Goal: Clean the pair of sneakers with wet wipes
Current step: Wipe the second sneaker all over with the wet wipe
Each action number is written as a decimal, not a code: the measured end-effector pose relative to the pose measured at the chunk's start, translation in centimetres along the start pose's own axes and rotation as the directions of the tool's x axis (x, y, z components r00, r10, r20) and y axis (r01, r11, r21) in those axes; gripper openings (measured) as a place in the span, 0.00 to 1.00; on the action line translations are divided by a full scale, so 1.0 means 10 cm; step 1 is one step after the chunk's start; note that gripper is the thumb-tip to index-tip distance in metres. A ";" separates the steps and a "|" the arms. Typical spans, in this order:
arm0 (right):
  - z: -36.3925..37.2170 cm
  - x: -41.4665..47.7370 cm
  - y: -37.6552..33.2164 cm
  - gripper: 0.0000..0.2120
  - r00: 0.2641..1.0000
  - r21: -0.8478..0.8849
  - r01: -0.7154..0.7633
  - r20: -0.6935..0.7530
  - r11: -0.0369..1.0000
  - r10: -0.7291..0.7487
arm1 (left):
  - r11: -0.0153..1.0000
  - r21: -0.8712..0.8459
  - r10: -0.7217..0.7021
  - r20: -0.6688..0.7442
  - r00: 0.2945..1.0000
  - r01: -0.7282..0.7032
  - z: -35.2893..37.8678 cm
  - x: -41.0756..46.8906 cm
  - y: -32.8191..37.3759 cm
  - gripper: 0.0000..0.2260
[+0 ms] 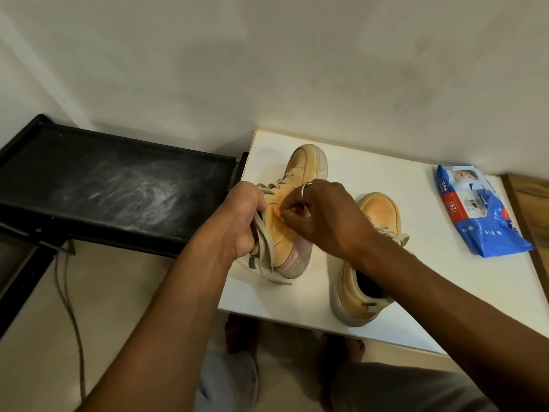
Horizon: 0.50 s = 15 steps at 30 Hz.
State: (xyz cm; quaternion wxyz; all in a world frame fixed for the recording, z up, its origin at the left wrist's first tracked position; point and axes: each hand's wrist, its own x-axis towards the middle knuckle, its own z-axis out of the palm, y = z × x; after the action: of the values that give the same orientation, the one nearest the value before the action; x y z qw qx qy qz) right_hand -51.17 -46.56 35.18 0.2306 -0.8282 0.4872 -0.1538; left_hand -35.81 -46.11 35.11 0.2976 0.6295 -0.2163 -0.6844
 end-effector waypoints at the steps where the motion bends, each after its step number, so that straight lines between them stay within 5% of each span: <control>1: -0.01 -0.02 -0.04 0.05 0.997 0.033 0.035 0.065 0.999 -0.038 | 1.000 -0.004 -0.003 -0.002 1.000 0.003 0.00 -0.01 0.00 0.09; 4: -0.05 -0.04 -0.07 0.03 0.971 0.138 0.042 0.226 0.990 -0.073 | 1.000 -0.008 -0.009 -0.005 1.000 0.009 0.00 -0.01 0.00 0.08; 10: -0.02 0.01 0.01 0.06 1.000 0.039 -0.007 -0.019 0.999 0.008 | 1.000 -0.010 0.005 0.008 1.000 -0.005 0.01 0.00 0.01 0.10; 15: -0.07 0.00 -0.01 0.02 0.962 0.137 0.012 0.269 0.991 -0.049 | 1.000 -0.027 -0.011 0.008 1.000 0.011 0.00 0.01 0.00 0.09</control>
State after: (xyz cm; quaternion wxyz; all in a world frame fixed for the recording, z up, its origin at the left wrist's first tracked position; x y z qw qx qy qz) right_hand -51.39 -46.65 35.83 0.3479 -0.8315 0.4266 -0.0746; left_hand -35.83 -46.21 35.06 0.3014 0.6240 -0.2045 -0.6913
